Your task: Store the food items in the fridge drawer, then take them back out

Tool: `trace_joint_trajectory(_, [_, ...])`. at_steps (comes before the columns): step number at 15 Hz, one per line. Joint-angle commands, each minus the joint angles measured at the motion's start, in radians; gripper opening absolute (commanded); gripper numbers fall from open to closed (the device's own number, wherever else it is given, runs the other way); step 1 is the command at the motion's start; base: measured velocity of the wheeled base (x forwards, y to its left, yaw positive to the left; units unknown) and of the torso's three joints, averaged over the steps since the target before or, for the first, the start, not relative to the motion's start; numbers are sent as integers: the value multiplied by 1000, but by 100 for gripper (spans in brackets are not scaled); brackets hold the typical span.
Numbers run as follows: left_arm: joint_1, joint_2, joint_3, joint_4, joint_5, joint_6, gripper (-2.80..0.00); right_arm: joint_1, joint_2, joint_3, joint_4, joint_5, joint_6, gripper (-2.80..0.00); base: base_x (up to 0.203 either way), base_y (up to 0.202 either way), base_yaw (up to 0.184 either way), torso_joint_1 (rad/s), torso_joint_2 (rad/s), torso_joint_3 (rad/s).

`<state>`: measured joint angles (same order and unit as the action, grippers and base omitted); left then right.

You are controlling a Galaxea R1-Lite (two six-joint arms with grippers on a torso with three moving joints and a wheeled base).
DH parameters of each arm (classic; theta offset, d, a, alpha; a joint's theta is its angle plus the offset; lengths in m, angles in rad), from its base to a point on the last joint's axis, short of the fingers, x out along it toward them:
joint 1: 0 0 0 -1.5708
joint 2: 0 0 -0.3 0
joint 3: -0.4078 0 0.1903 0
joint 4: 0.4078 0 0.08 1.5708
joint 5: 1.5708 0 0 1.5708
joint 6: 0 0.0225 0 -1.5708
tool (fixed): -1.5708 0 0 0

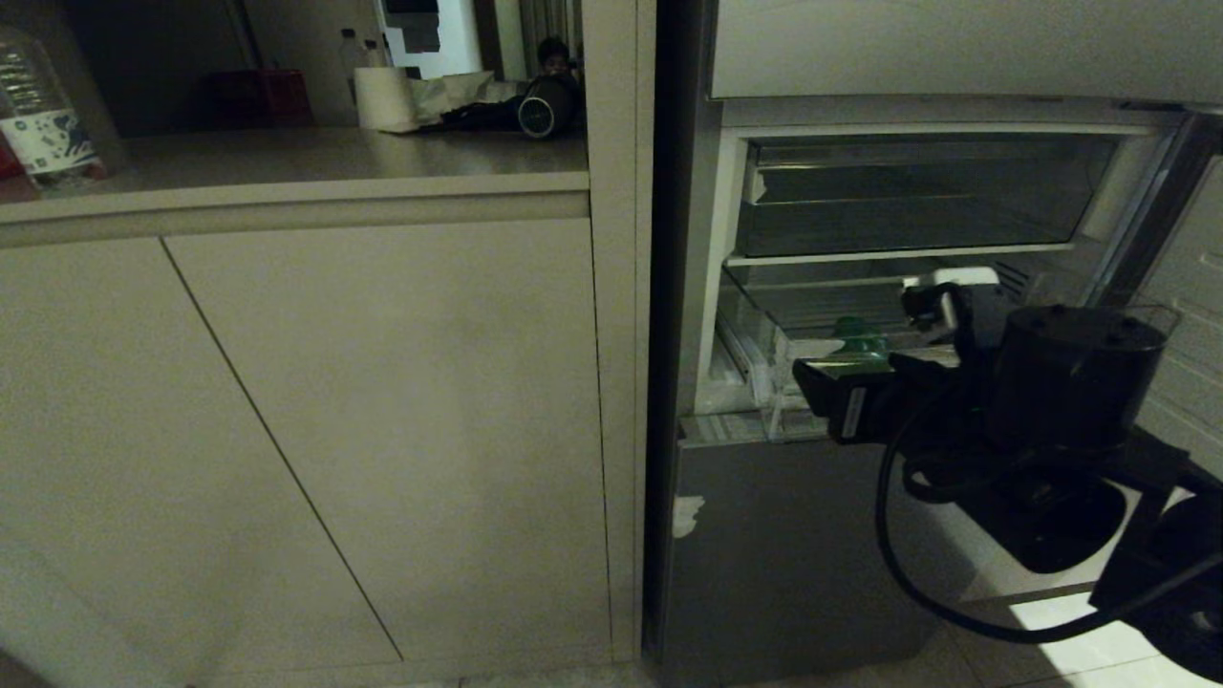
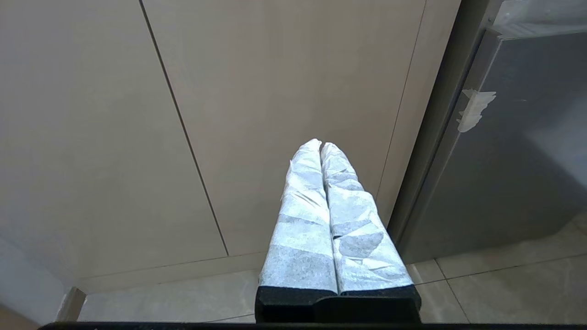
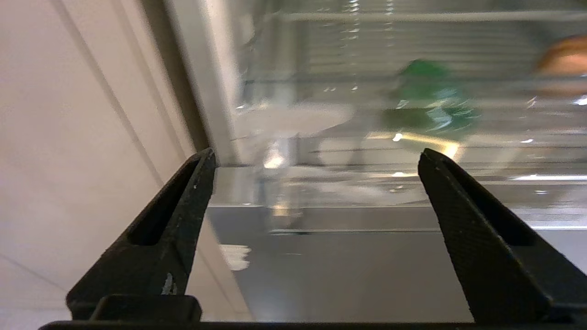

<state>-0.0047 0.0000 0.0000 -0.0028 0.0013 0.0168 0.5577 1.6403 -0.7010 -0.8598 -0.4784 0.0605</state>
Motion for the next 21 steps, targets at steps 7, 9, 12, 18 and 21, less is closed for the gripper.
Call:
trace_joint_trajectory(7, [0, 2, 0, 0, 0, 0, -280, -133, -316, -80, 408, 64, 2, -280, 0, 0, 0, 0, 0, 0])
trace_joint_trajectory(9, [0, 2, 0, 0, 0, 0, -280, -133, -484, -44, 481, 79, 3, -280, 0, 0, 0, 0, 0, 0])
trace_joint_trajectory(12, [0, 2, 0, 0, 0, 0, -280, -135, -748, -10, 679, 91, 3, -280, 0, 0, 0, 0, 0, 0])
trace_joint_trajectory(18, [0, 2, 0, 0, 0, 0, -280, -171, -570, -160, 833, 104, -1, -280, 0, 0, 0, 0, 0, 0])
trace_joint_trajectory(21, [0, 2, 0, 0, 0, 0, -280, -253, -309, -323, 857, 139, -3, -280, 0, 0, 0, 0, 0, 0])
